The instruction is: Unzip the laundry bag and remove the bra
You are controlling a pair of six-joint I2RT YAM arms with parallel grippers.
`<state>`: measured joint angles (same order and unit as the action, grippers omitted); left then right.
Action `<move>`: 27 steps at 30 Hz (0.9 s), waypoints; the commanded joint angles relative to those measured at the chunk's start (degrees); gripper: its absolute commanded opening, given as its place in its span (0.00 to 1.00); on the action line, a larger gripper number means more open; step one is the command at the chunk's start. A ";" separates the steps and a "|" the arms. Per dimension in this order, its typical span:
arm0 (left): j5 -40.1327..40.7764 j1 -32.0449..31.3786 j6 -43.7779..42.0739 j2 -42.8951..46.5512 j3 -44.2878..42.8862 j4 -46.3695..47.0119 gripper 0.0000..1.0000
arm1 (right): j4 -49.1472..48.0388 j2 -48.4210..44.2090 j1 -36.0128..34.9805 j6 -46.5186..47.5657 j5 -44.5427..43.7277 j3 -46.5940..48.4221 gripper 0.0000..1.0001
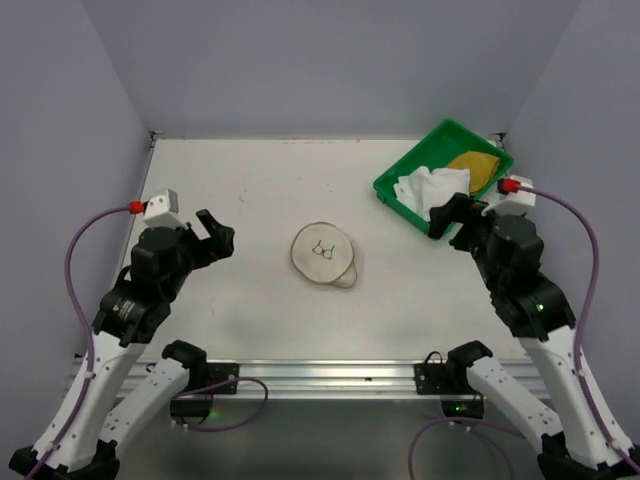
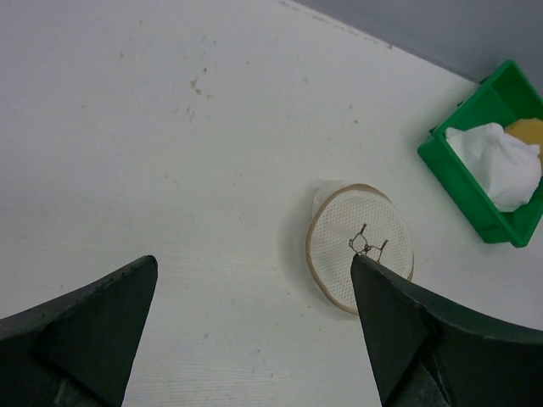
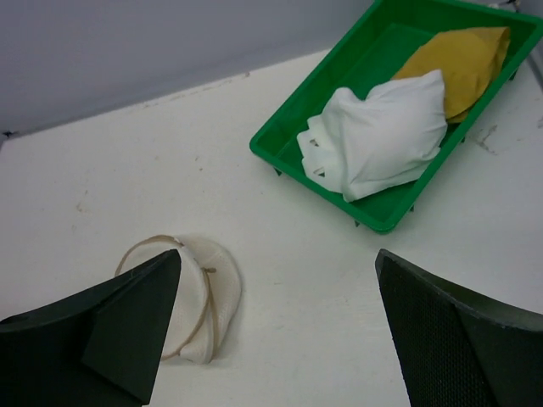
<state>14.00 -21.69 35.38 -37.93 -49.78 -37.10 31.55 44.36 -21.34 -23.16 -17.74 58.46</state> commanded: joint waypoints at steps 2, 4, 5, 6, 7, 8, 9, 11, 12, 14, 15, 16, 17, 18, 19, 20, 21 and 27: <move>6.03 0.51 -6.02 6.10 -6.64 -6.92 1.00 | 6.59 -10.94 -0.10 0.13 -6.08 -0.97 0.99; 7.61 0.51 -7.68 8.04 -8.39 -9.11 1.00 | 7.82 -17.33 -0.10 0.22 -5.91 -1.85 0.99; 8.06 0.51 -8.04 9.79 -8.84 -9.65 1.00 | 8.09 -19.46 -0.10 0.57 -5.56 -2.12 0.99; 9.11 0.51 -8.30 10.68 -9.28 -10.18 1.00 | 8.18 -21.57 -0.02 0.92 -5.29 -2.73 0.99; 9.64 0.51 -8.48 11.47 -9.72 -10.79 1.00 | 8.09 -25.68 -0.10 1.36 -4.59 -3.34 0.99; 9.99 0.51 -8.65 13.22 -9.81 -10.89 1.00 | 7.65 -27.73 -0.10 2.67 -4.33 -3.96 0.99; 10.60 0.42 -8.66 14.11 -9.72 -10.80 1.00 | 6.43 -29.66 -0.02 3.29 -3.71 -5.70 0.99; 10.61 0.42 -8.83 16.56 -8.85 -10.01 1.00 | 5.89 -34.24 -0.10 4.26 -3.62 -7.47 0.99; 10.52 0.42 -9.01 17.27 -8.32 -9.75 1.00 | 6.06 -35.21 -0.01 4.35 -3.88 -8.87 0.99; 10.70 0.42 -9.36 19.02 -7.00 -9.39 1.00 | 6.15 -37.75 -0.01 4.87 -4.58 -10.11 0.99; 10.96 0.42 -9.45 19.47 -6.48 -9.30 1.00 | 6.15 -38.46 -0.01 4.88 -4.85 -11.25 0.99; 11.14 0.42 -9.27 20.00 -5.43 -9.04 1.00 | 5.81 -39.17 -0.10 5.22 -4.85 -11.87 0.99; 11.40 0.42 -8.75 20.87 -5.07 -8.61 1.00 | 5.37 -40.48 -0.10 5.23 -4.42 -12.48 0.99; 11.75 0.42 -8.31 21.14 -4.63 -8.34 1.00 | 4.67 -41.01 -0.10 5.05 -4.15 -13.62 0.99; 11.58 0.42 -8.31 21.49 -4.36 -7.82 1.00 | 4.31 -41.54 -0.10 4.79 -3.71 -14.24 0.99; 11.75 0.42 -8.22 22.19 -4.10 -7.46 1.00 | 3.61 -41.98 -0.10 4.70 -3.10 -15.12 0.99; 11.93 0.42 -7.96 22.37 -3.84 -7.20 1.00 | 3.52 -42.59 -0.10 4.70 -3.18 -15.47 0.99; 12.89 0.51 -7.34 22.29 -4.01 -7.72 1.00 | 3.78 -42.08 -0.10 4.00 -2.93 -16.18 0.99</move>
<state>24.75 -21.69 27.88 -15.88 -53.78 -45.52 36.88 2.15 -21.37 -19.57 -21.43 42.70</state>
